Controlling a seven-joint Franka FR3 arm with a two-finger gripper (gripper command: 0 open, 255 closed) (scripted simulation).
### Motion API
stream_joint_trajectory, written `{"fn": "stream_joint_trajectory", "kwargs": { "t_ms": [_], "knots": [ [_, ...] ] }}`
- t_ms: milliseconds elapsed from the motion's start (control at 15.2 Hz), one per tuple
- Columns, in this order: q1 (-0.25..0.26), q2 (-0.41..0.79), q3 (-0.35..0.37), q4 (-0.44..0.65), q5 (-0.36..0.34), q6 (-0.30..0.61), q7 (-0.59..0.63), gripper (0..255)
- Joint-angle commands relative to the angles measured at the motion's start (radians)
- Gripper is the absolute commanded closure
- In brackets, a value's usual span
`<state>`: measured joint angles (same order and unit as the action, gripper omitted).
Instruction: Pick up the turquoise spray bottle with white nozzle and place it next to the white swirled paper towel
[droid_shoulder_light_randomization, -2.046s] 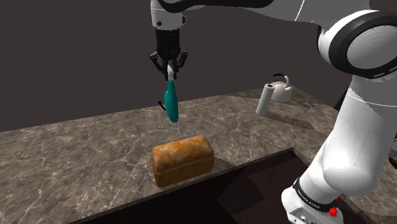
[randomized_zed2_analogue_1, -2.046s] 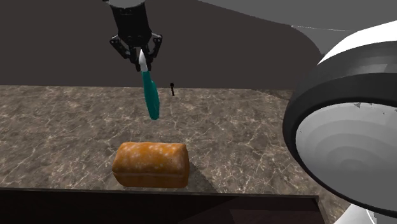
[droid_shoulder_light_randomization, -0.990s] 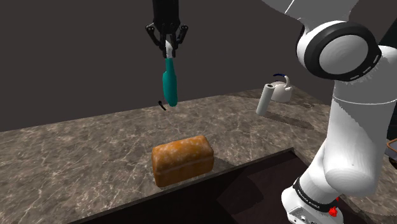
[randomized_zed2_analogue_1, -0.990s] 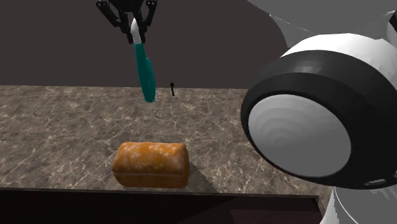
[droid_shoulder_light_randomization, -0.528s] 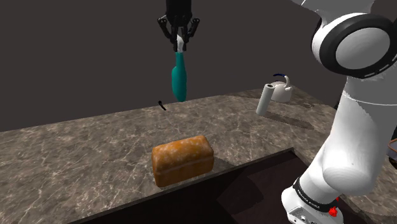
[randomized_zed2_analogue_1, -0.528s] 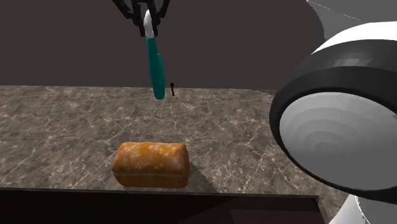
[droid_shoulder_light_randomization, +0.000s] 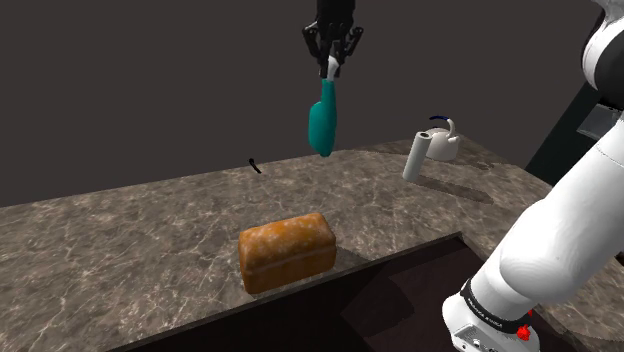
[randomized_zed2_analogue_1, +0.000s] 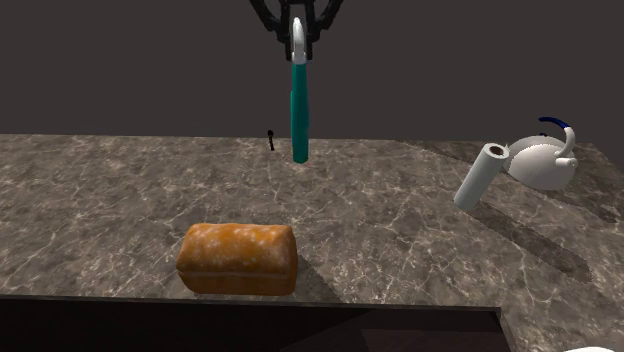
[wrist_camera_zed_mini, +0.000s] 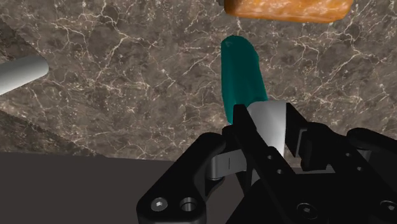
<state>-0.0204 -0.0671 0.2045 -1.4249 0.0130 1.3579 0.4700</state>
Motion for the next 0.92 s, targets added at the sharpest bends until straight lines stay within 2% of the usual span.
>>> {"fn": "stream_joint_trajectory", "kwargs": {
  "t_ms": [0, 396, 858],
  "knots": [
    [-0.022, -0.048, -0.027, -0.047, 0.008, -0.001, -0.049, 255],
    [-0.074, -0.189, -0.115, -0.185, 0.010, -0.004, -0.191, 255],
    [-0.127, -0.303, -0.226, -0.280, -0.022, -0.024, -0.357, 255]
  ]
}}
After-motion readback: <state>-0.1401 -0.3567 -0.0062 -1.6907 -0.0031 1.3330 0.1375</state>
